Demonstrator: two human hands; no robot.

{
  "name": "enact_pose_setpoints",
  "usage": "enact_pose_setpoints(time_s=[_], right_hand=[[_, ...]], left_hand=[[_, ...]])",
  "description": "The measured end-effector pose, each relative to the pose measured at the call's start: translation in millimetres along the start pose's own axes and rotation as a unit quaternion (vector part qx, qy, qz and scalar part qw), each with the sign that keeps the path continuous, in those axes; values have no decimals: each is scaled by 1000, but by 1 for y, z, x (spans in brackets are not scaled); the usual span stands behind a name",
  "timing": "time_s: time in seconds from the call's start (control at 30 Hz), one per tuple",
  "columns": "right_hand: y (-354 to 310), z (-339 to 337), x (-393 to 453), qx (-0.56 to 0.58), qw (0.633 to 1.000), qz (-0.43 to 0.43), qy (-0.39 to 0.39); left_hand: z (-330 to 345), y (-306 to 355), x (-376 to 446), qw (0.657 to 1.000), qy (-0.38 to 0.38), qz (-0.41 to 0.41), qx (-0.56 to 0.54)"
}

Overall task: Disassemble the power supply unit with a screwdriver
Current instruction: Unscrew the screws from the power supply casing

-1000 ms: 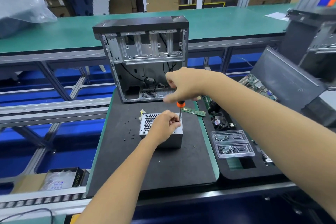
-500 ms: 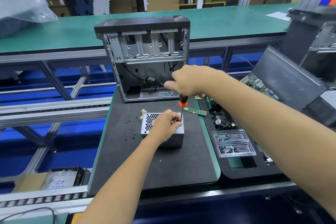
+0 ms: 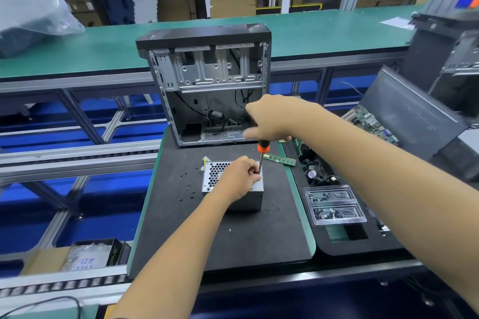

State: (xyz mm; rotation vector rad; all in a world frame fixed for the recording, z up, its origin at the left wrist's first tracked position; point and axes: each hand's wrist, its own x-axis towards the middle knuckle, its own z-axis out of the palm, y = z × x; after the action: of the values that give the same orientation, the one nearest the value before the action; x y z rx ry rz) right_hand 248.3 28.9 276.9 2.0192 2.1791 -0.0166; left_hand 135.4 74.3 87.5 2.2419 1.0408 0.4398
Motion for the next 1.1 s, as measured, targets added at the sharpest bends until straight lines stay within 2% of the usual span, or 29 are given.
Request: enact_pose_setpoints(time_s=[0.07, 0.3, 0.53, 0.63, 0.73, 0.8, 0.97, 1.1], right_hand=[[-1, 0, 2, -38, 999, 24, 10], [4, -2, 0, 108, 990, -90, -15], [4, 0, 1, 125, 985, -117, -6], [5, 2, 0, 108, 989, -105, -8], [2, 3, 3, 32, 999, -33, 14], [-1, 5, 6, 2, 999, -26, 27], [1, 0, 4, 123, 987, -106, 8], [2, -1, 3, 165, 980, -102, -37]], left_hand=[[0, 1, 2, 1000, -5, -7, 2], [1, 2, 5, 1000, -9, -9, 20], [1, 6, 5, 999, -22, -11, 44], [1, 8, 7, 998, -26, -16, 57], [1, 9, 8, 997, -34, -18, 62], [1, 9, 8, 997, -36, -19, 65], [0, 8, 5, 999, -27, -15, 40], [-3, 5, 5, 999, -44, -9, 2]])
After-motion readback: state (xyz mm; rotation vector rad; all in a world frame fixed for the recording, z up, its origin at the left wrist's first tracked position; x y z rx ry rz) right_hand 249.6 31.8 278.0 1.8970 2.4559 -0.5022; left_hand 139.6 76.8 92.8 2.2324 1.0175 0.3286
